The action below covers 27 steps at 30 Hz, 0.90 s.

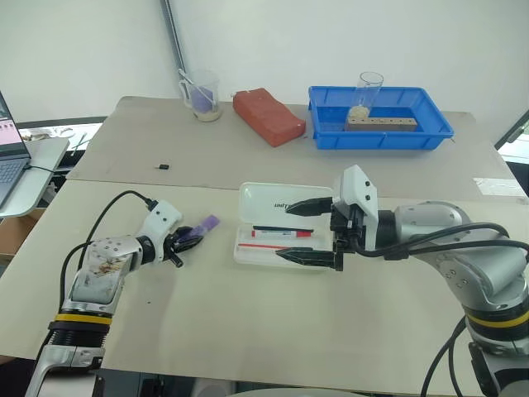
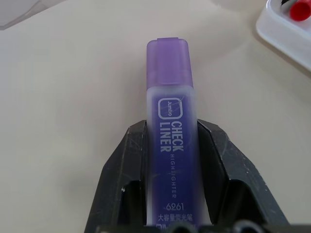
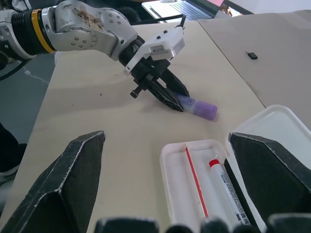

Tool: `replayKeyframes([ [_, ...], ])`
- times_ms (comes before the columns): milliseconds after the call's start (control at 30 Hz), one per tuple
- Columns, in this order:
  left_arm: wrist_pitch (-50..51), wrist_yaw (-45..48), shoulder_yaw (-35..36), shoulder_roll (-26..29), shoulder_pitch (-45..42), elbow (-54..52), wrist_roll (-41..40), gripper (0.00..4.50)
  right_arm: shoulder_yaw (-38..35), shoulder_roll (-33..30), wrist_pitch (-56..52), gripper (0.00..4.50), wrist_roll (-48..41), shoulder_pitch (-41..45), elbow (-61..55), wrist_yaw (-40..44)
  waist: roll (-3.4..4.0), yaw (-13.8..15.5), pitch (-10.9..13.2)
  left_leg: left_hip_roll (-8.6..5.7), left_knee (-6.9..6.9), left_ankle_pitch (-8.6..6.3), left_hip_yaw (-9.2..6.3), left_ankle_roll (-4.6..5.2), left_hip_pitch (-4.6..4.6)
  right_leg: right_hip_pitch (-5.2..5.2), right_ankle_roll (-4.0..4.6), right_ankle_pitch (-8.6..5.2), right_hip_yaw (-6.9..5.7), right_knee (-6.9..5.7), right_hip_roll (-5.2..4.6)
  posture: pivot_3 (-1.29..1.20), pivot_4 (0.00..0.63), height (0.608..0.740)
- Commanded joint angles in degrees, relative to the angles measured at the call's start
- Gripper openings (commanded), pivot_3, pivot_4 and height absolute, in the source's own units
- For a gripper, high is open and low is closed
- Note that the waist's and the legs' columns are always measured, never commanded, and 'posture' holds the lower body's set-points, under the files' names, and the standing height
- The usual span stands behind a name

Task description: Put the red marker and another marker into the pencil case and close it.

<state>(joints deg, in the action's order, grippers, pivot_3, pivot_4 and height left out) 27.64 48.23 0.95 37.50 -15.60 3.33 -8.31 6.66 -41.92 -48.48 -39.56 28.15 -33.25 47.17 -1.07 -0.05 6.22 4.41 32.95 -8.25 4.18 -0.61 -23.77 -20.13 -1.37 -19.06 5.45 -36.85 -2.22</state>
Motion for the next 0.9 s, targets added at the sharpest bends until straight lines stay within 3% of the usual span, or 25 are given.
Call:
replayKeyframes([
  [33,-6.9,5.2,-0.2,3.0,-3.6,-3.7,-1.1,0.94,-3.9,-2.2,0.4,4.5,-0.2,-1.9,-2.5,-0.4,-0.02,0.1,0.0,0.0,0.0,0.0,0.0,0.0,-0.01,0.0,0.0,0.0,0.0,0.01,0.0,0.0,0.15,0.74],
  [200,-8.7,16.2,-3.2,5.5,-11.7,-10.4,-6.1,0.94,-7.9,-6.9,1.0,4.5,0.8,-10.4,-4.7,-0.2,-0.15,0.8,0.0,-0.04,-0.01,0.0,0.03,-0.01,-0.04,-0.02,0.02,-0.01,-0.13,0.15,-0.14,0.0,0.15,0.74],
  [367,-8.6,24.0,-11.6,4.3,-16.6,-11.9,-6.2,0.94,-9.3,-6.6,1.4,4.5,1.5,-14.2,-4.9,-2.4,0.05,0.1,-0.1,-0.15,0.0,0.0,0.07,0.0,-0.02,0.11,-0.04,-0.01,0.02,0.13,-0.14,0.0,0.15,0.74],
  [633,-14.6,25.5,-21.5,-1.1,-18.2,-6.4,-0.1,0.94,-11.6,-6.5,2.3,4.5,3.4,-18.5,-4.9,-5.0,0.06,-0.7,-0.1,-0.14,0.04,0.01,-0.34,0.02,-0.06,0.1,-0.04,-0.04,0.07,0.09,0.2,0.0,0.15,0.74],
  [900,-17.5,24.0,-22.2,-2.1,-17.2,-3.4,2.6,0.94,-14.5,-5.4,0.7,4.5,1.9,-21.6,-7.4,-8.2,0.05,-0.6,-0.1,-0.15,0.06,0.01,-0.36,0.02,-0.07,0.11,-0.05,-0.04,0.07,0.09,0.19,0.0,0.15,0.74],
])
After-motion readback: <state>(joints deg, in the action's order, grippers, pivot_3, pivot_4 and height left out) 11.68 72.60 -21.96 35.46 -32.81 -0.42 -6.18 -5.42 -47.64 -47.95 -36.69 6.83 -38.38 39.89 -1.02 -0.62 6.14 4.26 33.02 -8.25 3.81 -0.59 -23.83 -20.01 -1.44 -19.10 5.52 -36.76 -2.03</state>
